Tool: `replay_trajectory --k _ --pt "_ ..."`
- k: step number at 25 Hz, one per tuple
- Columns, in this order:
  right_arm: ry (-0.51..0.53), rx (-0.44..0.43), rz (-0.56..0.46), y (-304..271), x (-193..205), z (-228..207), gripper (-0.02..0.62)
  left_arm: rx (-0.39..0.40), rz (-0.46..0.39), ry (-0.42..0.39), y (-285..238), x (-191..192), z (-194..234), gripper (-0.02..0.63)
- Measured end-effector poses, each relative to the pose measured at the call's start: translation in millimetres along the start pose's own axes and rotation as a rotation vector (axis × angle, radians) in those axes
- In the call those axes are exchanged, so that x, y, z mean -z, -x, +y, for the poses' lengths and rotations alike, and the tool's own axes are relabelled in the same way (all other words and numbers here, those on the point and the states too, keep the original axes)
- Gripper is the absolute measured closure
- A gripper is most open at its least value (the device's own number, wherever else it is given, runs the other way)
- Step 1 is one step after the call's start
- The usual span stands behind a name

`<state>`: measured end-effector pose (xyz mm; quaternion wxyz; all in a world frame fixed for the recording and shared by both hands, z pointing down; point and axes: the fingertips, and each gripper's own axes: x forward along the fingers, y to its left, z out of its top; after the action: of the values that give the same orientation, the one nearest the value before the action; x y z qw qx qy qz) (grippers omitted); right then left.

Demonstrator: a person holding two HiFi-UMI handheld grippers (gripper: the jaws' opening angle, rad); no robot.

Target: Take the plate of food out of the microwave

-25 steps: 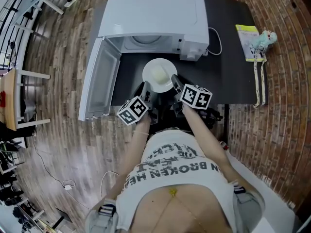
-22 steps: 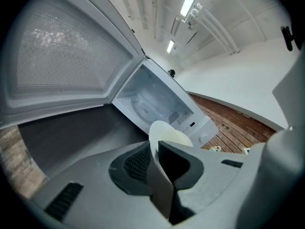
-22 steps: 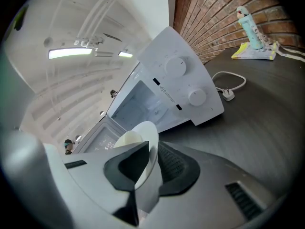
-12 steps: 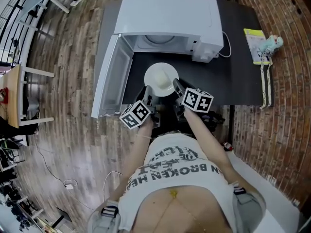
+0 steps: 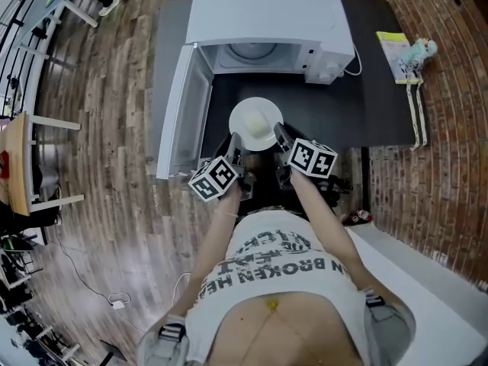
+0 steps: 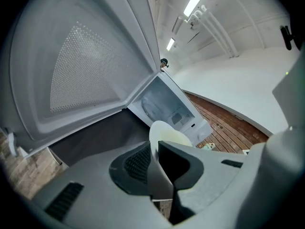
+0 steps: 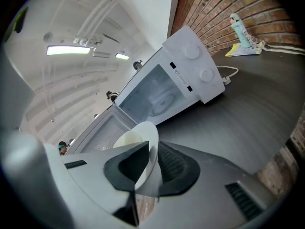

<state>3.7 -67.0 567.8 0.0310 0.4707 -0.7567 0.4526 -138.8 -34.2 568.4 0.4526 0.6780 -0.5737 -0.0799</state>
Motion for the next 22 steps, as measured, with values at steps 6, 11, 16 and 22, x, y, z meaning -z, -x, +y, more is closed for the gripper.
replay_trajectory --k 6,11,16,22 --pt "-0.027 0.036 -0.048 12.7 24.5 6.4 0.538 0.048 0.041 -0.018 13.7 5.3 10.1 0.554" --pt "-0.051 0.052 -0.056 18.4 37.5 9.1 0.538 0.064 0.063 -0.026 23.5 8.7 14.0 0.552" --pt "-0.053 0.053 -0.049 23.2 43.3 9.4 0.538 0.067 0.061 -0.022 28.5 13.1 15.4 0.552" --pt "-0.048 0.029 -0.031 25.6 39.7 3.9 0.538 0.038 0.042 -0.02 28.9 18.9 10.2 0.552"
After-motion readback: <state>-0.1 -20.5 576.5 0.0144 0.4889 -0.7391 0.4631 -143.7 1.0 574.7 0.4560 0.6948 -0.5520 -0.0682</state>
